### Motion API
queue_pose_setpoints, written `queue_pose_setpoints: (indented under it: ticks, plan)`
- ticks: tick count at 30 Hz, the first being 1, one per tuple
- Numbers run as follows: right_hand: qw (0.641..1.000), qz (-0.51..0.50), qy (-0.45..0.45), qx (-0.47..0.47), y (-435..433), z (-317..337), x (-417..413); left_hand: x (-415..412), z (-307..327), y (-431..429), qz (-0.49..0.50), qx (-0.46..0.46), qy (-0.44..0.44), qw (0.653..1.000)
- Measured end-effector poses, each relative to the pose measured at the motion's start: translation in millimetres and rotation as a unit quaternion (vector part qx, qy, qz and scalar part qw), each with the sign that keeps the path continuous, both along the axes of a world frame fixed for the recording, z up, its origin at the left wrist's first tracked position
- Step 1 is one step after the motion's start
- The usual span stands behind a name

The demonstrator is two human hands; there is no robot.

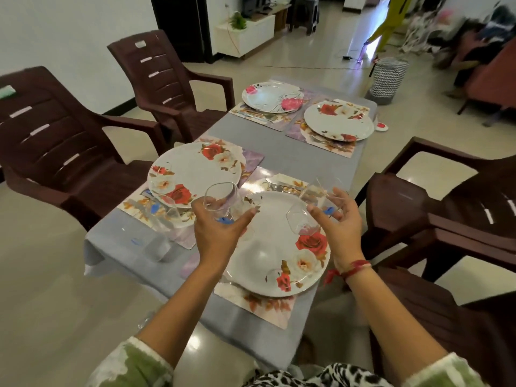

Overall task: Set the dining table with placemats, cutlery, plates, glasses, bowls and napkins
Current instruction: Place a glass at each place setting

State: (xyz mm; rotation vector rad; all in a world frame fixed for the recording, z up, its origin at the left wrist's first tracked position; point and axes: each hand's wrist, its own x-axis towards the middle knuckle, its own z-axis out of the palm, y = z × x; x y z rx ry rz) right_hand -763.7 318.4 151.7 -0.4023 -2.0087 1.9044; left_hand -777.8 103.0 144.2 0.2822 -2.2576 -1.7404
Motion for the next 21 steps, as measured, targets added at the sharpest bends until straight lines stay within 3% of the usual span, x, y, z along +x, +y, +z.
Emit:
queue_pose_setpoints:
  ticks: [12, 17, 21]
  plan:
    - [0.983, 0.175, -0.024, 0.044, 50.7, -46.4, -180.2, -73.2, -16.7, 64.7, 0.192, -0.005, -0.028, 0.981]
    - [0.948, 0.300, -0.026, 0.101, 28.6, -61.7, -246.3, -71.5, -14.5, 71.8, 0.289, -0.082, -0.043, 0.953]
    - [0.920, 0.365, -0.023, 0.139, 5.5, -75.1, -276.2, -66.6, -15.9, 69.2, 0.332, -0.088, -0.058, 0.937]
